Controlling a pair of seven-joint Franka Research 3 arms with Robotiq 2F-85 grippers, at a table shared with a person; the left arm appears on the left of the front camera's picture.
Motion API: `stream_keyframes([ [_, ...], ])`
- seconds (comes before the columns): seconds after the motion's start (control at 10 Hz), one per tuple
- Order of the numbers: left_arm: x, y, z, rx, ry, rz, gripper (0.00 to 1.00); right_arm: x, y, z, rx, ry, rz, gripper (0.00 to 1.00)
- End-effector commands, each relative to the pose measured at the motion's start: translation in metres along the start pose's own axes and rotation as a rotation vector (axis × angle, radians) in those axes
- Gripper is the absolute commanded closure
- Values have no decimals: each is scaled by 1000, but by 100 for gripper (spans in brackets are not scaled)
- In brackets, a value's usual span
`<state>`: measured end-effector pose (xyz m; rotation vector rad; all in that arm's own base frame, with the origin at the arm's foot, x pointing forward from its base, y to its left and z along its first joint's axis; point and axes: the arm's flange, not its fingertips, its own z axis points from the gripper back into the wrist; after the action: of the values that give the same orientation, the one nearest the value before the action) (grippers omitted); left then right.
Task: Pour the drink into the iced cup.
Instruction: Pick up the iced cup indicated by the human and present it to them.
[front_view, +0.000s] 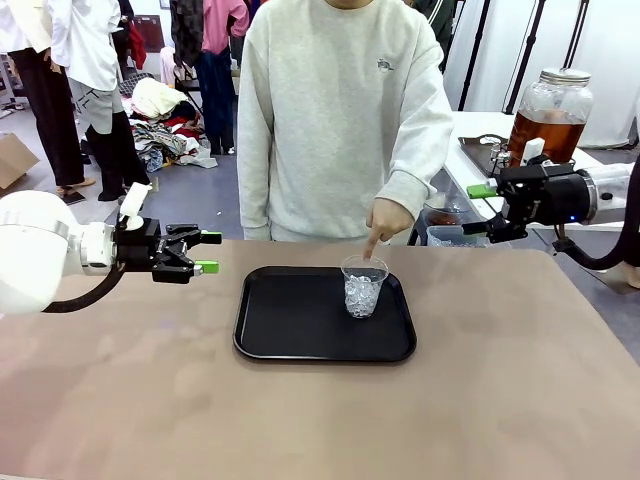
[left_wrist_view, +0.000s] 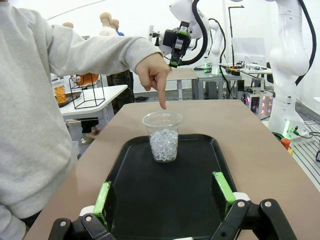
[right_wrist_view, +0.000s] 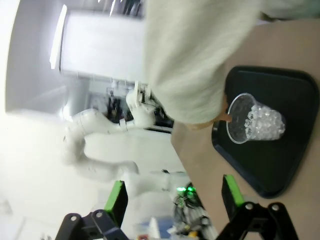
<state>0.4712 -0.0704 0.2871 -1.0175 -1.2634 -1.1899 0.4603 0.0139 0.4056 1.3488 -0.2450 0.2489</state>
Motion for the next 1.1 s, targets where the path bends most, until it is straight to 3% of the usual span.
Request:
stream_keyframes([
  [0.0,2,1,-2,7,-8,-5,0,-1,-15,9,17,86,175,0],
  [0.2,2,1,-2,7,-8,-5,0,1,-21,7,8,153,257,0],
  [0.3,2,1,-2,7,-8,-5,0,2,-18,5,-33,153,258,0],
  [0.4,2,1,-2,7,-8,-5,0,-7,-16,3,-5,121,207,0],
  [0.9,2,1,-2,7,-8,-5,0,-5,-20,3,-13,138,224,0],
  [1.0,2,1,-2,7,-8,-5,0,-2,-26,-2,0,128,359,0],
])
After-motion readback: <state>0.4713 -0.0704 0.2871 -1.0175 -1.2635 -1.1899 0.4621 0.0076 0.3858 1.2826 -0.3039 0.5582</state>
